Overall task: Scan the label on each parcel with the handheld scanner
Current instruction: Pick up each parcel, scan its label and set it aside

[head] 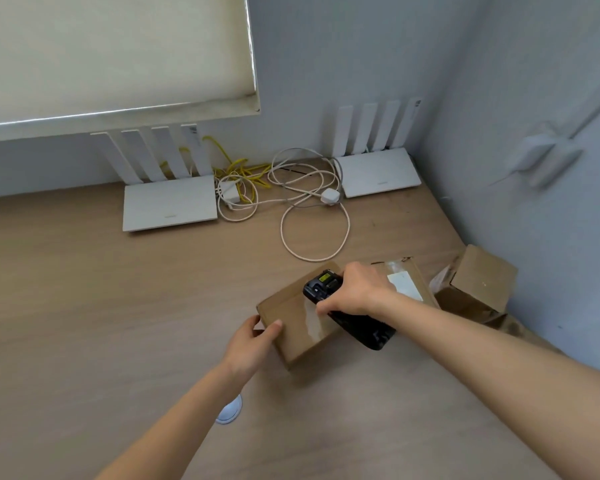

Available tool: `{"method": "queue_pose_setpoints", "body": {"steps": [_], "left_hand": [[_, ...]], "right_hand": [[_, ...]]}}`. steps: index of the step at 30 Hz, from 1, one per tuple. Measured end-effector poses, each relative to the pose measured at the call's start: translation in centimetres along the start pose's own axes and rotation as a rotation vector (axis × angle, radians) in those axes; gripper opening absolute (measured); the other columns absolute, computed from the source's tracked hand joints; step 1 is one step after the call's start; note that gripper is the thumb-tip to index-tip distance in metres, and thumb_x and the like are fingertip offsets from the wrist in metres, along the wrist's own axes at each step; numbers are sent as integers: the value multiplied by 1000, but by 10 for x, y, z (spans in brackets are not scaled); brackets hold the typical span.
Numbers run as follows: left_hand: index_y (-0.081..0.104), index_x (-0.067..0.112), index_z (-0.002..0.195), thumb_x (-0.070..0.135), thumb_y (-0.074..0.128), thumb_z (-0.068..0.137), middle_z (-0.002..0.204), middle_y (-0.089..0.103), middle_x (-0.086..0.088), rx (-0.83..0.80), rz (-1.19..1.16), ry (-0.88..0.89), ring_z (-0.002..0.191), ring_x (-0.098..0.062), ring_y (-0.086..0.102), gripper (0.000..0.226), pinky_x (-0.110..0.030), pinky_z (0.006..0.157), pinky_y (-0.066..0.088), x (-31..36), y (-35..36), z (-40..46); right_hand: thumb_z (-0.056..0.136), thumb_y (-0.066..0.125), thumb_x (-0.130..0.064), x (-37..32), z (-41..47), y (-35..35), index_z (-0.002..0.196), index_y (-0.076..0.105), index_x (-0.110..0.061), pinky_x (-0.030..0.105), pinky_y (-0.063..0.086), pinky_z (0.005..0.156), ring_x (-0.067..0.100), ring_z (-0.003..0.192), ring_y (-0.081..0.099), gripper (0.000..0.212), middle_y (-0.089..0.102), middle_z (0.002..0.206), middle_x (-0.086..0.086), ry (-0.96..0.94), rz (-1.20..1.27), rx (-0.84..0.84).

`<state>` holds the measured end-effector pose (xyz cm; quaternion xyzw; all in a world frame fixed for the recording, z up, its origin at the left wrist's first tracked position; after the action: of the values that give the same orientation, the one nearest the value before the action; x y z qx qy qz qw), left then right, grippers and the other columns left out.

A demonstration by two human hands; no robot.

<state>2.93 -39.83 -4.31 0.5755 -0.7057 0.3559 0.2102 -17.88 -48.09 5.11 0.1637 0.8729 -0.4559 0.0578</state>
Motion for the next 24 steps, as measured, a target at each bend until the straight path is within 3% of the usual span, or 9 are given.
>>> {"method": "queue_pose_setpoints", "body": {"steps": [4, 8, 11, 14, 16, 19, 20, 22, 24], "left_hand": [[56, 23, 122, 48, 59, 97, 114, 63, 3, 49, -211, -93, 103, -19, 64, 35, -38, 87, 53, -5, -7, -9], [55, 17, 107, 53, 53, 98, 104, 62, -1, 128, -318, -98, 93, -21, 65, 37, -37, 69, 56, 10, -24, -34], [52, 14, 105, 52, 49, 100, 106, 60, -7, 200, -313, -66, 99, -28, 62, 39, -47, 84, 57, 24, -40, -61], [52, 12, 102, 34, 55, 101, 102, 59, -11, 231, -341, -2, 86, -26, 57, 22, -48, 88, 55, 36, -59, -94], [54, 14, 102, 19, 57, 98, 102, 60, -9, 221, -384, 74, 81, -19, 57, 7, -40, 80, 55, 43, -70, -119], [58, 18, 115, -2, 56, 90, 101, 67, 2, 149, -405, 196, 81, -14, 60, 32, -32, 73, 52, 58, -82, -161], [62, 19, 112, -6, 55, 86, 95, 69, 4, 135, -383, 227, 79, -15, 61, 36, -31, 71, 51, 61, -86, -176], [69, 23, 101, -5, 57, 85, 90, 71, 5, 129, -379, 273, 78, -15, 63, 34, -30, 71, 52, 63, -97, -209], [64, 22, 110, 10, 61, 92, 103, 68, 0, 137, -416, 289, 93, -20, 64, 22, -40, 85, 53, 58, -110, -242]], "right_hand": [[61, 90, -53, 11, -8, 3, 105, 65, -22, 37, 61, 82, 23, 95, 69, 59, 71, 101, 1, -13, 153, -13], [61, 91, -54, 20, -40, 1, 97, 50, -33, 27, 52, 67, 11, 91, 65, 58, 65, 102, -6, -71, 417, -40], [57, 91, -58, 17, -72, -5, 112, 51, -29, 23, 49, 64, 7, 91, 65, 73, 64, 106, -8, -131, 497, -31], [65, 92, -54, 11, -107, -20, 120, 48, -28, 12, 48, 53, 2, 85, 65, 75, 63, 103, -13, -161, 591, 18], [70, 91, -51, 6, -134, -29, 126, 46, -25, 14, 48, 58, 3, 90, 63, 77, 61, 105, -13, -179, 624, 43], [70, 91, -53, -2, -180, -38, 129, 44, -25, 21, 49, 70, 8, 98, 63, 80, 61, 109, -11, -203, 619, 103], [69, 91, -54, -5, -198, -40, 127, 44, -26, 21, 49, 70, 7, 97, 64, 80, 61, 108, -11, -207, 618, 127], [66, 93, -53, -10, -235, -42, 127, 45, -26, 24, 50, 73, 8, 98, 65, 82, 62, 109, -10, -221, 631, 183], [65, 94, -51, -14, -273, -40, 128, 47, -24, 29, 53, 81, 11, 101, 66, 84, 64, 112, -8, -229, 666, 235]]}}
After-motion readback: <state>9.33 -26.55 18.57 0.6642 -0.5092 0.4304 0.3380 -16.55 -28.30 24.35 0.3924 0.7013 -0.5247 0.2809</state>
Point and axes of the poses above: each hand's wrist, its own z-axis towards the middle knuckle, its own y-axis out of the palm, x = y × z, the point moved 6 cm from there along z, towards the middle knuckle
